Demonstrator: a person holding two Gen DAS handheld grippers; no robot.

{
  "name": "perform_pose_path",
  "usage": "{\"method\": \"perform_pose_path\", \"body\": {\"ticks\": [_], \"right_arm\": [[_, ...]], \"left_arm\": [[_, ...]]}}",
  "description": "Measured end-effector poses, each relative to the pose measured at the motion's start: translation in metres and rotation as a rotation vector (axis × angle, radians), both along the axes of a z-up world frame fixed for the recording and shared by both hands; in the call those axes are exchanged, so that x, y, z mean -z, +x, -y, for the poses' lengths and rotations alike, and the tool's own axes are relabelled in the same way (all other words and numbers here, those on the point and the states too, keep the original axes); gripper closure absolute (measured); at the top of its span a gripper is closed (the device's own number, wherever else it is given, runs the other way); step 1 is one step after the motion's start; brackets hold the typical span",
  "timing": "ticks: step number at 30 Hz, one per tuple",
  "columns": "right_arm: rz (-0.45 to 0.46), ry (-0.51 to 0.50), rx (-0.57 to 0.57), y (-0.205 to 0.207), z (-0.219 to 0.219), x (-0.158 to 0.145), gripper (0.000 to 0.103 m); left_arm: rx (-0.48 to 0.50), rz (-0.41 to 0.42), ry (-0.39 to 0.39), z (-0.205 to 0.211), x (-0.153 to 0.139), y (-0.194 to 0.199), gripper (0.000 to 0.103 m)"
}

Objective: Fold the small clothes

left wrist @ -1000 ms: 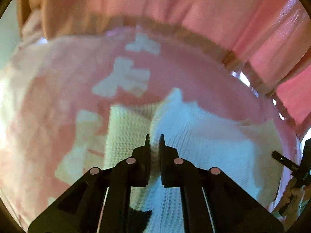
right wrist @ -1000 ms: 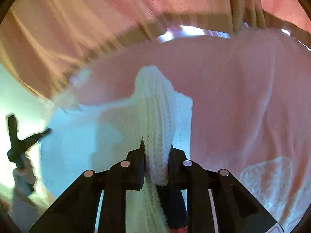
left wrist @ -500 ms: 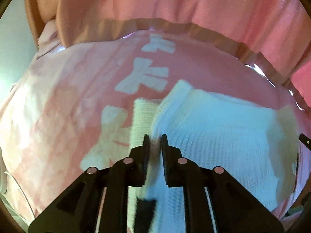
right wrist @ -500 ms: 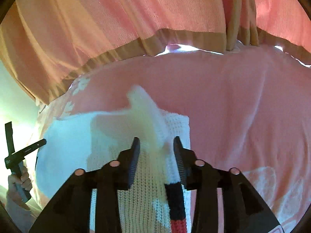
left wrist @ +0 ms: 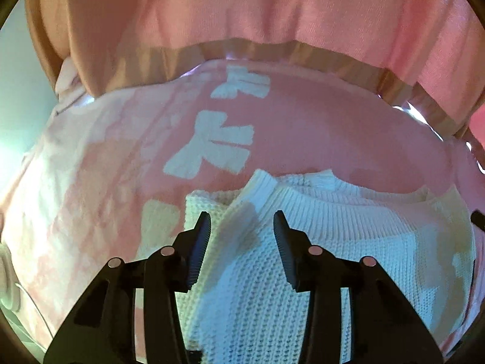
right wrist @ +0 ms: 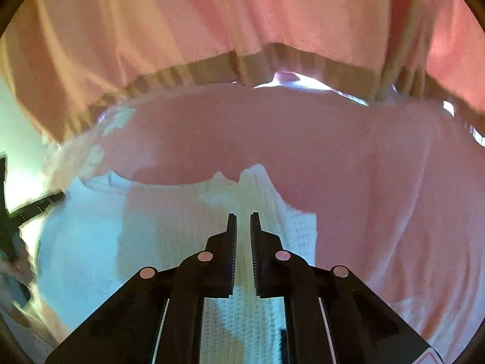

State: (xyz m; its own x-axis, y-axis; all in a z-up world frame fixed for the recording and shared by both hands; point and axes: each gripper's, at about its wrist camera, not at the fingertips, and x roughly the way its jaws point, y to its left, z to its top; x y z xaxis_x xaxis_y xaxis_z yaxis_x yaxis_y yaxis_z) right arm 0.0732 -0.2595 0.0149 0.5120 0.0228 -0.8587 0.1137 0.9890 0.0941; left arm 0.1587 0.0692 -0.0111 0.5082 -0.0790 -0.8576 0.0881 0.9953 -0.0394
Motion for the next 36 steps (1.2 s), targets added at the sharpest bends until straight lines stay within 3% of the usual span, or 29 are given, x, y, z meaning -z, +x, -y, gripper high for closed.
{"method": "perform_pose_path", "body": {"ticks": [3, 5, 9, 12, 14, 18, 21, 24, 26, 28, 31, 33, 34, 35, 36], "right_arm": [[-0.14, -0.017, 0.058, 0.008, 0.012, 0.036, 0.101], [-0.105, 0.02, 0.077, 0.003, 0.014, 0.023, 0.099], [0.01, -0.017, -0.036, -0.007, -0.007, -0.006, 0.099], [-0.126, -0.049, 0.029, 0.002, 0.006, 0.035, 0.102], [-0.122, 0.025, 0.076, 0.0, 0.017, 0.037, 0.103], [-0.011, 0.036, 0.059, -0.024, 0.015, -0.009, 0.089], [-0.022, 0.049, 0.083, -0.068, 0.02, -0.013, 0.06], [-0.083, 0.113, 0.111, -0.116, 0.027, 0.003, 0.059], [-0.103, 0.16, 0.134, -0.15, 0.026, 0.013, 0.056], [-0.113, 0.23, 0.157, -0.184, 0.023, 0.025, 0.054], [-0.142, 0.29, 0.158, -0.204, 0.011, 0.042, 0.051], [-0.164, 0.303, 0.154, -0.197, 0.003, 0.051, 0.056], [-0.163, 0.307, 0.148, -0.194, 0.0, 0.052, 0.087], [-0.149, 0.315, 0.132, -0.19, -0.002, 0.05, 0.094], [-0.128, 0.311, 0.133, -0.191, -0.003, 0.045, 0.095]], "left_arm": [[0.013, 0.004, 0.021, 0.007, 0.001, -0.001, 0.062], [0.006, -0.005, 0.011, 0.008, 0.002, -0.001, 0.062], [0.013, 0.002, 0.018, 0.011, 0.001, -0.003, 0.062], [0.016, -0.001, 0.044, 0.014, 0.005, -0.003, 0.062], [0.015, -0.014, 0.042, 0.015, 0.007, -0.004, 0.061], [0.021, 0.005, 0.008, 0.004, -0.009, -0.014, 0.054], [0.023, 0.018, -0.016, -0.02, -0.022, -0.044, 0.035], [0.024, -0.01, -0.054, -0.042, -0.023, -0.077, 0.03], [0.014, -0.026, -0.089, -0.056, -0.018, -0.105, 0.021], [-0.007, -0.072, -0.148, -0.068, -0.007, -0.132, 0.018], [-0.028, -0.141, -0.192, -0.073, 0.01, -0.152, 0.018], [-0.018, -0.192, -0.233, -0.069, 0.021, -0.153, 0.025], [-0.008, -0.211, -0.261, -0.066, 0.024, -0.149, 0.046], [-0.004, -0.219, -0.264, -0.064, 0.025, -0.148, 0.065], [0.0, -0.226, -0.273, -0.063, 0.024, -0.145, 0.075]]}}
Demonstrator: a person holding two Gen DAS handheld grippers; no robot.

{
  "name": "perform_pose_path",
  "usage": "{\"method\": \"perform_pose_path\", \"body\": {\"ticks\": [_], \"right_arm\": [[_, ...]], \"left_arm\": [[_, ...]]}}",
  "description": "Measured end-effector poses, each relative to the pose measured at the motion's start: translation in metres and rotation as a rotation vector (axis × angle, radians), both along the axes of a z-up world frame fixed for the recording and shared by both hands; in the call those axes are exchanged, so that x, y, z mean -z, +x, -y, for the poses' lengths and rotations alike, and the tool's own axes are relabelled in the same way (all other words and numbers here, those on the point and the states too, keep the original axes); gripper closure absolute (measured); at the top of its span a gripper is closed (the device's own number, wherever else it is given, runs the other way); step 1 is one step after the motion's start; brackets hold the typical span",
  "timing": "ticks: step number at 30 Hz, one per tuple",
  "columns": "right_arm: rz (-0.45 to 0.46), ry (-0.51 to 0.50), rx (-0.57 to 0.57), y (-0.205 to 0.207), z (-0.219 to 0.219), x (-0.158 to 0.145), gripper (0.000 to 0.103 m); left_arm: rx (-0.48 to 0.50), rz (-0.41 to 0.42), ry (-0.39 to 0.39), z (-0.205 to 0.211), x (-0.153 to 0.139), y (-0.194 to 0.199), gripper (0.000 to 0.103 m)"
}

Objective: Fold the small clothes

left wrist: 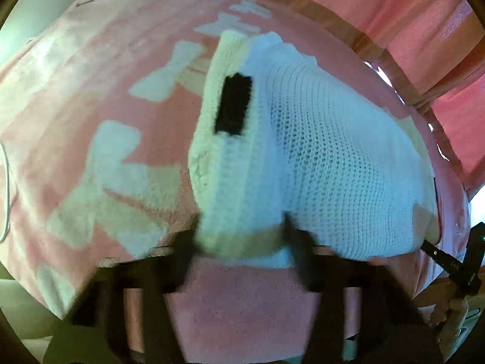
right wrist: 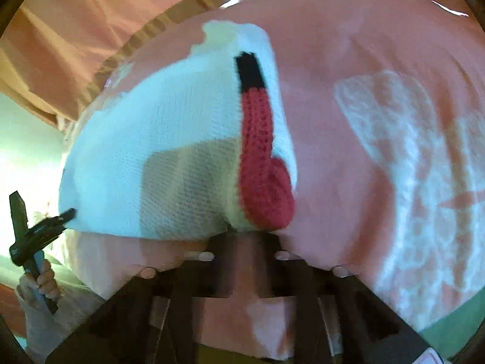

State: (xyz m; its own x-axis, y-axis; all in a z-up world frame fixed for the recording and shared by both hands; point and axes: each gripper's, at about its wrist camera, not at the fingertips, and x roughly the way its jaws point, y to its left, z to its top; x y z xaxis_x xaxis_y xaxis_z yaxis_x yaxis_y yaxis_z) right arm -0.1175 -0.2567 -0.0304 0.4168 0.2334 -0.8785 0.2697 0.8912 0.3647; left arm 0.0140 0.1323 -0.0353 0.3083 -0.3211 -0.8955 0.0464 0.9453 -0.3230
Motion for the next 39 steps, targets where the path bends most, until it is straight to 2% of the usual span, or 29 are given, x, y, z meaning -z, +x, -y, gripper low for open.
{"method": "perform_pose_path", "body": {"ticks": [2, 4, 5, 7, 10, 11, 13, 14, 15, 16, 17, 18, 20, 23, 26, 27, 28, 30, 32, 33, 34, 36, 39], "right_arm": [[0.082, -0.05, 0.02, -0.008, 0.003, -0.028, 0.096], [0.131, -0.078, 0.045, -0.018, 0.009, -0.05, 0.097], [0.144, -0.091, 0.059, -0.027, 0.013, -0.058, 0.097], [0.082, -0.126, 0.079, -0.034, 0.021, -0.047, 0.098], [-0.098, -0.104, 0.066, -0.028, 0.024, 0.003, 0.099], [-0.113, -0.145, 0.059, -0.028, 0.021, 0.007, 0.099], [-0.116, -0.251, 0.039, -0.026, 0.016, -0.008, 0.096], [-0.07, -0.282, 0.055, -0.028, 0.018, -0.026, 0.09], [-0.037, -0.282, 0.059, -0.026, 0.021, -0.041, 0.086], [-0.011, -0.281, 0.055, -0.024, 0.023, -0.051, 0.086], [0.039, -0.276, 0.044, -0.015, 0.025, -0.068, 0.086], [0.064, -0.264, 0.026, -0.005, 0.027, -0.076, 0.086], [0.118, -0.226, -0.027, 0.031, 0.023, -0.089, 0.086], [0.123, -0.257, -0.111, 0.085, 0.015, -0.085, 0.086], [0.098, -0.356, -0.161, 0.135, 0.009, -0.06, 0.069], [0.095, -0.396, -0.169, 0.145, 0.008, -0.053, 0.058], [0.092, -0.415, -0.178, 0.15, 0.005, -0.048, 0.055], [0.075, -0.429, -0.189, 0.16, 0.009, -0.029, 0.055], [0.02, -0.418, -0.211, 0.171, 0.011, -0.011, 0.056], [0.021, -0.417, -0.214, 0.172, 0.008, -0.009, 0.066], [0.024, -0.413, -0.219, 0.175, 0.008, -0.007, 0.082], [0.033, -0.394, -0.216, 0.181, 0.009, -0.009, 0.087], [0.073, -0.369, -0.192, 0.182, 0.01, -0.024, 0.09]], "left_arm": [[-0.012, 0.021, -0.019, -0.003, -0.011, -0.003, 0.081], [-0.011, 0.066, 0.004, -0.007, -0.028, -0.013, 0.083], [-0.018, 0.064, 0.013, -0.013, -0.033, -0.019, 0.083], [-0.039, 0.021, 0.021, -0.021, -0.028, -0.025, 0.083], [-0.031, -0.079, 0.113, -0.017, 0.006, -0.028, 0.083], [-0.024, -0.075, 0.127, -0.013, 0.006, -0.029, 0.082], [0.001, -0.023, 0.173, -0.005, -0.013, -0.032, 0.079], [0.0, -0.005, 0.179, -0.003, -0.023, -0.033, 0.079], [0.0, 0.029, 0.179, -0.001, -0.039, -0.033, 0.078], [0.004, 0.072, 0.173, 0.003, -0.056, -0.03, 0.07], [0.007, 0.106, 0.167, 0.007, -0.068, -0.026, 0.056], [0.014, 0.148, 0.158, 0.014, -0.081, -0.019, 0.051], [0.045, 0.212, 0.168, 0.032, -0.096, 0.003, 0.047], [0.105, 0.257, 0.227, 0.069, -0.09, 0.043, 0.047], [0.125, 0.271, 0.269, 0.095, -0.061, 0.085, 0.047], [0.122, 0.259, 0.28, 0.097, -0.053, 0.092, 0.047], [0.118, 0.24, 0.287, 0.097, -0.043, 0.1, 0.047], [0.09, 0.183, 0.297, 0.094, -0.02, 0.116, 0.047], [0.068, 0.142, 0.294, 0.086, -0.005, 0.125, 0.047], [0.064, 0.146, 0.291, 0.085, -0.005, 0.125, 0.047], [0.071, 0.155, 0.288, 0.085, -0.006, 0.126, 0.048], [0.082, 0.166, 0.302, 0.086, -0.006, 0.126, 0.049], [0.092, 0.168, 0.323, 0.088, -0.005, 0.127, 0.055]]}}
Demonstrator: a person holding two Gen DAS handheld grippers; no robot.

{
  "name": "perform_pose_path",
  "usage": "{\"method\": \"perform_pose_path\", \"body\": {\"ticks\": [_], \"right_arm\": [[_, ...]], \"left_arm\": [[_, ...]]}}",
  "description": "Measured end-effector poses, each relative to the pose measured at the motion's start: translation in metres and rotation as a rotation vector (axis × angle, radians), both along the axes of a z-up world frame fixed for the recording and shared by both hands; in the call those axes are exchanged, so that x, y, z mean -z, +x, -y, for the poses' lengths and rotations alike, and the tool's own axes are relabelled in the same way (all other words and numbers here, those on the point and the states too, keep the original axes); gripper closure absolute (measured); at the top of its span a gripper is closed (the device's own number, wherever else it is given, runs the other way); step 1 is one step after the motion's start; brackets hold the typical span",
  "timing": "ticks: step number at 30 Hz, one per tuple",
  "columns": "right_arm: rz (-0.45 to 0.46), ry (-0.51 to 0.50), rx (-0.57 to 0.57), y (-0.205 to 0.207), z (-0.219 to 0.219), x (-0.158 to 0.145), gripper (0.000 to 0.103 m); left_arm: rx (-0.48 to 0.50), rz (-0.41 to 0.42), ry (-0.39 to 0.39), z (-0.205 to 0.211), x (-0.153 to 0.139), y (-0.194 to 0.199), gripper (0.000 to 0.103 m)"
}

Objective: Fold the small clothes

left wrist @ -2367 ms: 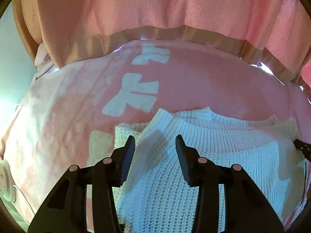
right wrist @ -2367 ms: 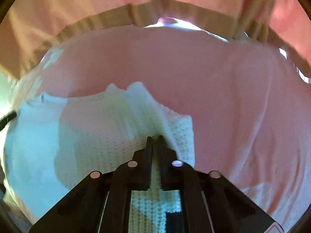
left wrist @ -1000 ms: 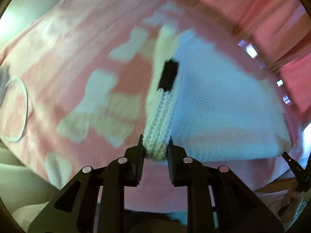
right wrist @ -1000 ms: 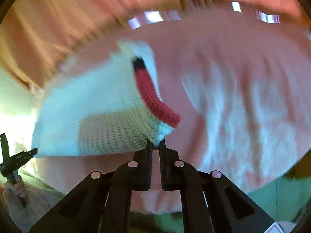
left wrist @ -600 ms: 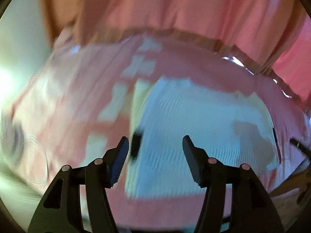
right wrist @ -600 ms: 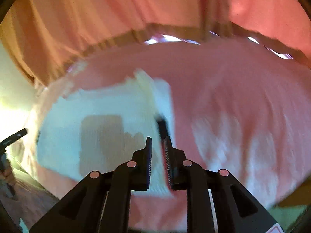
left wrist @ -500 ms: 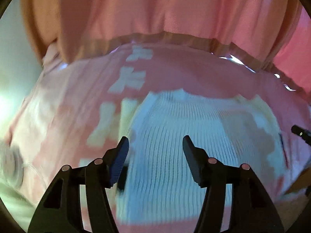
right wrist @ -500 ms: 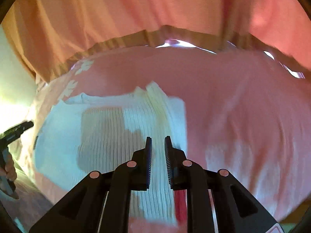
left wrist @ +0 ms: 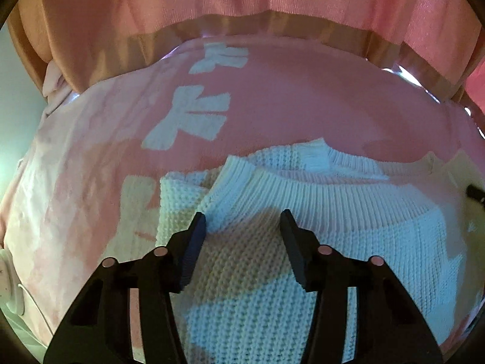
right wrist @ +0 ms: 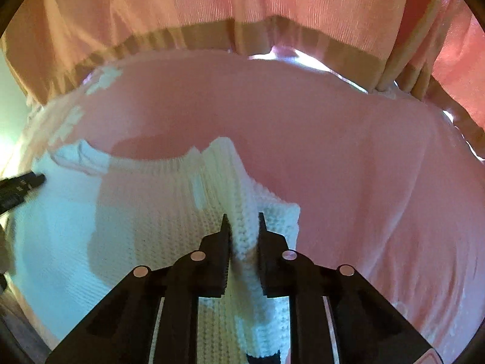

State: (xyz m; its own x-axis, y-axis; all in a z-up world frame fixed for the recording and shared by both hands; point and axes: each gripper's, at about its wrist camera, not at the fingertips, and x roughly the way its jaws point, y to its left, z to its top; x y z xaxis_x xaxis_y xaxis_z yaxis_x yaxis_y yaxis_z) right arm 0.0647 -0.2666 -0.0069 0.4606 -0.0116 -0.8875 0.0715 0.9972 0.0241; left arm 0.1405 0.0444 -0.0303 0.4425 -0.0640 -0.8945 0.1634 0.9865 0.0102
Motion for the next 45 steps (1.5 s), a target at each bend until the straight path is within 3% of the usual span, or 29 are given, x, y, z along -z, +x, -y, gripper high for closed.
{"method": "perform_pose_path", "body": {"ticks": [4, 7, 8, 10, 15, 17, 19, 21, 22, 23, 25, 27, 28, 29, 31, 33, 35, 38, 40, 42, 45], "right_arm": [[0.049, 0.037, 0.051, 0.0, 0.012, -0.013, 0.091], [-0.084, 0.023, 0.134, 0.01, 0.033, 0.026, 0.09], [-0.08, 0.043, 0.137, 0.01, 0.034, 0.031, 0.09], [-0.069, -0.006, 0.123, 0.01, 0.025, 0.02, 0.089], [0.117, 0.071, 0.093, -0.001, 0.001, -0.034, 0.086], [0.118, 0.101, 0.025, 0.006, -0.013, -0.035, 0.086], [0.105, 0.084, -0.007, 0.016, -0.021, -0.027, 0.086], [0.012, 0.012, -0.012, 0.033, -0.018, 0.0, 0.09], [-0.029, -0.038, 0.026, 0.038, -0.013, 0.013, 0.096], [-0.07, -0.034, 0.073, 0.042, -0.002, 0.024, 0.1], [-0.049, 0.074, 0.124, 0.043, 0.011, 0.012, 0.1], [0.028, 0.099, 0.108, 0.039, 0.011, -0.008, 0.098], [0.042, 0.058, 0.098, 0.038, 0.01, -0.009, 0.095], [0.011, 0.018, 0.098, 0.04, 0.011, 0.0, 0.094], [-0.084, 0.02, 0.111, 0.043, 0.021, 0.029, 0.099], [-0.078, 0.031, 0.125, 0.04, 0.026, 0.017, 0.099], [-0.014, 0.061, 0.139, 0.032, 0.021, -0.011, 0.094], [0.048, 0.122, 0.053, 0.014, -0.003, -0.031, 0.09], [-0.007, 0.08, 0.034, 0.009, -0.007, -0.017, 0.09], [-0.138, 0.026, 0.057, 0.011, -0.004, 0.021, 0.092], [-0.088, 0.048, 0.09, 0.007, 0.0, 0.014, 0.096]], "left_arm": [[0.013, -0.001, 0.012, 0.002, 0.0, -0.001, 0.055], [0.018, 0.001, 0.025, 0.002, 0.003, 0.0, 0.054], [0.014, -0.001, 0.023, 0.002, 0.004, 0.001, 0.054], [0.013, 0.0, 0.027, 0.002, 0.004, 0.001, 0.054], [-0.002, 0.019, 0.015, 0.003, -0.005, -0.002, 0.054], [0.0, 0.048, 0.008, 0.005, -0.013, -0.001, 0.054], [-0.008, 0.057, 0.019, 0.007, -0.014, 0.005, 0.052], [-0.03, 0.016, 0.031, 0.007, -0.004, 0.018, 0.052], [-0.036, 0.0, 0.034, 0.007, 0.001, 0.023, 0.051], [-0.041, -0.018, 0.048, 0.006, 0.008, 0.029, 0.05], [-0.051, -0.024, 0.04, 0.004, 0.009, 0.034, 0.049], [-0.061, -0.001, 0.032, 0.002, 0.003, 0.032, 0.04], [-0.066, 0.014, 0.04, 0.001, 0.002, 0.031, 0.027], [-0.08, 0.033, 0.078, 0.0, 0.004, 0.031, 0.022], [-0.084, 0.0, 0.12, -0.004, 0.017, 0.035, 0.021], [-0.109, -0.021, 0.066, -0.013, 0.017, 0.037, 0.021], [-0.121, 0.002, 0.044, -0.018, 0.002, 0.032, 0.024], [-0.086, 0.073, -0.022, -0.02, -0.029, 0.016, 0.024], [-0.052, 0.109, -0.015, -0.014, -0.039, 0.005, 0.024], [-0.012, 0.109, 0.029, -0.003, -0.035, -0.001, 0.024], [0.024, 0.107, 0.062, 0.006, -0.031, -0.005, 0.024]]}}
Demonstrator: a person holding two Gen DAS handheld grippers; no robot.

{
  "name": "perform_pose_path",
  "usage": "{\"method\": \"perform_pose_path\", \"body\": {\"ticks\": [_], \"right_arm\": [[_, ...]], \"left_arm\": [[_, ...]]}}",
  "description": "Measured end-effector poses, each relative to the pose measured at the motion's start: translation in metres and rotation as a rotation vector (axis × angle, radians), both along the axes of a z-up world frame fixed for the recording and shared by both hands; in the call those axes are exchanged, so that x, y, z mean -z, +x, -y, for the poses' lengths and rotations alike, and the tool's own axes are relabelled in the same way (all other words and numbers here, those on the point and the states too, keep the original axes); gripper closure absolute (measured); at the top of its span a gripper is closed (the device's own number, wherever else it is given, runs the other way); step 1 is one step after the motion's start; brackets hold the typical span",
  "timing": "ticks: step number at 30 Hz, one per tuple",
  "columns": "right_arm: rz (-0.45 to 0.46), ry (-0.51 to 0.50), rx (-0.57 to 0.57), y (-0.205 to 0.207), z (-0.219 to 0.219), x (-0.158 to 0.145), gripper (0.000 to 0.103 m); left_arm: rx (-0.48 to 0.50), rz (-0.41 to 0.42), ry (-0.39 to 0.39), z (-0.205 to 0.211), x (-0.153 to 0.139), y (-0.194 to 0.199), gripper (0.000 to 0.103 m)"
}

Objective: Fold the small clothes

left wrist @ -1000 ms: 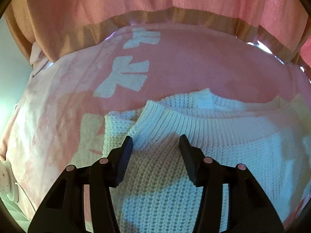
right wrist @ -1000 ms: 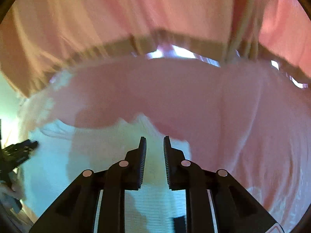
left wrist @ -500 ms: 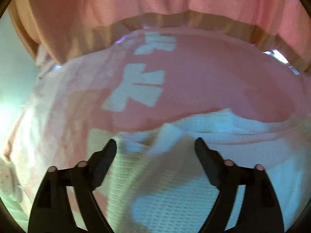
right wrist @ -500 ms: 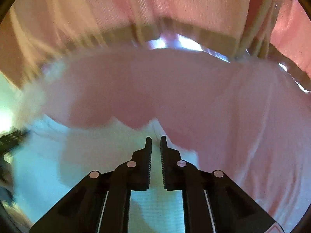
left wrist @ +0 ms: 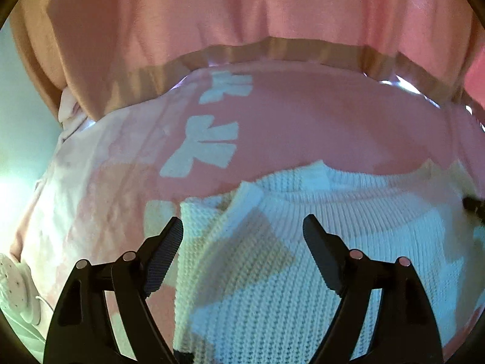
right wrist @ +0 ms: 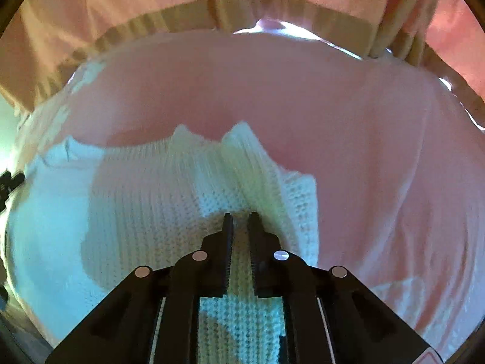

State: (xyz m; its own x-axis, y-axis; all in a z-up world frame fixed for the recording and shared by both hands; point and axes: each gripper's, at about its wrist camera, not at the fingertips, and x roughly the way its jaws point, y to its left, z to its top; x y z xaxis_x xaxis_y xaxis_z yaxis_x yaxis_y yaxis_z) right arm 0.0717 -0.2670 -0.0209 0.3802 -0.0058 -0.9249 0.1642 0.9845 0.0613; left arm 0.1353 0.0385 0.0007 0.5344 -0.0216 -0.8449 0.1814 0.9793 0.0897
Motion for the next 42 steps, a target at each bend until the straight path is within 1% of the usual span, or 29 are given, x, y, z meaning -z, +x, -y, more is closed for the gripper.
{"method": "perform_pose_path", "body": {"ticks": [2, 5, 7, 9, 11, 12, 14, 17, 18, 19, 21, 22, 23, 24, 26, 27, 28, 29, 31, 32, 33, 34, 36, 38, 39, 40, 41, 42], "right_arm": [[0.06, 0.042, 0.024, -0.015, -0.005, -0.018, 0.093], [0.086, 0.027, -0.035, -0.034, -0.025, -0.031, 0.092], [0.074, 0.026, -0.074, -0.041, -0.034, -0.031, 0.092], [0.064, 0.042, -0.097, -0.042, -0.041, -0.027, 0.092], [0.064, 0.026, -0.12, -0.037, -0.05, -0.027, 0.091], [0.069, 0.024, -0.117, -0.035, -0.049, -0.028, 0.088], [0.074, 0.044, -0.1, -0.03, -0.045, -0.029, 0.088], [0.081, 0.064, -0.071, -0.023, -0.04, -0.03, 0.081], [0.085, 0.062, -0.062, -0.022, -0.04, -0.031, 0.077], [0.087, 0.059, -0.058, -0.021, -0.04, -0.031, 0.072], [0.086, 0.043, -0.063, -0.017, -0.041, -0.029, 0.068], [0.086, 0.03, -0.063, -0.015, -0.041, -0.029, 0.067], [0.09, 0.019, -0.061, -0.013, -0.039, -0.028, 0.066], [0.095, 0.009, -0.053, -0.011, -0.037, -0.028, 0.064], [0.114, -0.035, -0.01, -0.004, -0.025, -0.027, 0.056], [0.119, -0.058, 0.015, 0.0, -0.018, -0.025, 0.049], [0.122, -0.077, 0.037, 0.004, -0.011, -0.023, 0.046], [0.115, -0.1, 0.056, 0.008, -0.002, -0.019, 0.046], [0.079, -0.104, 0.063, 0.013, 0.007, -0.008, 0.044], [0.06, -0.087, 0.051, 0.015, 0.01, -0.002, 0.044], [0.046, -0.076, 0.039, 0.015, 0.009, 0.003, 0.057], [0.041, -0.074, 0.027, 0.016, 0.009, 0.007, 0.084], [0.066, -0.058, 0.038, 0.015, 0.012, -0.001, 0.087], [0.096, -0.034, 0.058, 0.017, 0.02, -0.01, 0.089], [0.093, -0.037, 0.069, 0.019, 0.025, -0.008, 0.09], [0.076, -0.039, 0.074, 0.022, 0.027, -0.004, 0.09], [0.034, -0.026, 0.07, 0.026, 0.03, 0.007, 0.09], [0.03, -0.029, 0.066, 0.027, 0.028, 0.009, 0.089]], "left_arm": [[0.02, 0.017, 0.018, 0.003, -0.003, -0.008, 0.024], [0.033, 0.022, 0.014, 0.002, -0.005, -0.015, 0.024], [0.033, 0.014, 0.015, 0.001, -0.004, -0.019, 0.024], [0.027, 0.009, 0.023, 0.001, -0.003, -0.022, 0.024], [0.023, 0.004, 0.013, -0.001, -0.002, -0.02, 0.024], [0.019, 0.001, 0.007, -0.001, -0.001, -0.019, 0.024], [0.013, -0.018, -0.001, -0.002, 0.003, -0.011, 0.021], [-0.001, -0.077, -0.031, -0.001, 0.02, 0.004, 0.022], [-0.007, -0.089, -0.039, 0.0, 0.025, 0.007, 0.028], [-0.003, -0.11, -0.046, 0.003, 0.031, 0.01, 0.042], [0.007, -0.108, -0.051, 0.008, 0.033, 0.012, 0.057], [0.01, -0.106, -0.047, 0.01, 0.033, 0.012, 0.071], [0.017, -0.11, -0.049, 0.014, 0.032, 0.015, 0.078], [0.02, -0.109, -0.055, 0.016, 0.031, 0.017, 0.081], [0.009, -0.109, -0.066, 0.016, 0.031, 0.024, 0.088], [-0.002, -0.113, -0.081, 0.015, 0.031, 0.027, 0.09], [-0.005, -0.111, -0.111, 0.014, 0.028, 0.03, 0.094], [0.002, -0.105, -0.119, 0.015, 0.026, 0.031, 0.103], [0.025, -0.09, -0.124, 0.018, 0.02, 0.034, 0.103], [0.03, -0.084, -0.13, 0.019, 0.019, 0.035, 0.103], [0.031, -0.081, -0.127, 0.02, 0.019, 0.037, 0.103], [0.03, -0.081, -0.125, 0.02, 0.019, 0.039, 0.103], [0.018, -0.088, -0.121, 0.019, 0.023, 0.045, 0.103], [0.0, -0.089, -0.097, 0.018, 0.028, 0.053, 0.103], [-0.008, -0.093, -0.083, 0.017, 0.032, 0.057, 0.103], [-0.017, -0.098, -0.072, 0.016, 0.036, 0.061, 0.103], [-0.029, -0.114, -0.059, 0.013, 0.043, 0.066, 0.103], [-0.033, -0.127, -0.054, 0.012, 0.048, 0.07, 0.103]]}}
